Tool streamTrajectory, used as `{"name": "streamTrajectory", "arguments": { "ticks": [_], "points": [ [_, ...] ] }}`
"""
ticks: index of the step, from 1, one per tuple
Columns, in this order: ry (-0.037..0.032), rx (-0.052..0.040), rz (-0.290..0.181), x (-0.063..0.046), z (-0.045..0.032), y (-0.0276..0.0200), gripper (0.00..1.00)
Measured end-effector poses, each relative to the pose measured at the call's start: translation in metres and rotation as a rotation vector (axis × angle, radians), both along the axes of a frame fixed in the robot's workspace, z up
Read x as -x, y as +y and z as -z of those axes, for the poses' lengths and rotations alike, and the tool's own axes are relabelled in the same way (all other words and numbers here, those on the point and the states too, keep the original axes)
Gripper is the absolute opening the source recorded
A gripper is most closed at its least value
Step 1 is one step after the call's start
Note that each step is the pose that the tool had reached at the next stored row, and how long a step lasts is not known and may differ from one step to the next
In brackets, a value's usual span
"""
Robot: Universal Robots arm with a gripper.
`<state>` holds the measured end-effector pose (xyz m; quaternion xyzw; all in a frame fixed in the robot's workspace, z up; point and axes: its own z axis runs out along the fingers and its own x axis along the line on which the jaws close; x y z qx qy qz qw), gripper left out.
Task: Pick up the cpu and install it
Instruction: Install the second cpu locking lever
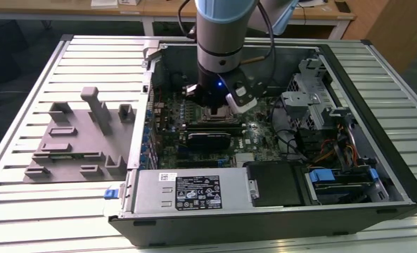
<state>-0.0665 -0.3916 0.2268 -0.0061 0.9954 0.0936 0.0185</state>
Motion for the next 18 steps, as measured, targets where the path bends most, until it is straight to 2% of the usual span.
{"name": "streamTrajectory", "arguments": {
  "ticks": [8,11,15,18],
  "points": [
    [0.0011,0.0434,0.000,-0.010,0.0000,0.0112,0.11],
    [0.0015,0.0532,0.000,-0.014,0.0001,0.0178,0.11],
    [0.0015,0.0652,0.000,-0.018,0.0002,0.0305,0.11],
    [0.0015,0.0689,0.000,-0.018,0.0003,0.0350,0.11]
  ]
}}
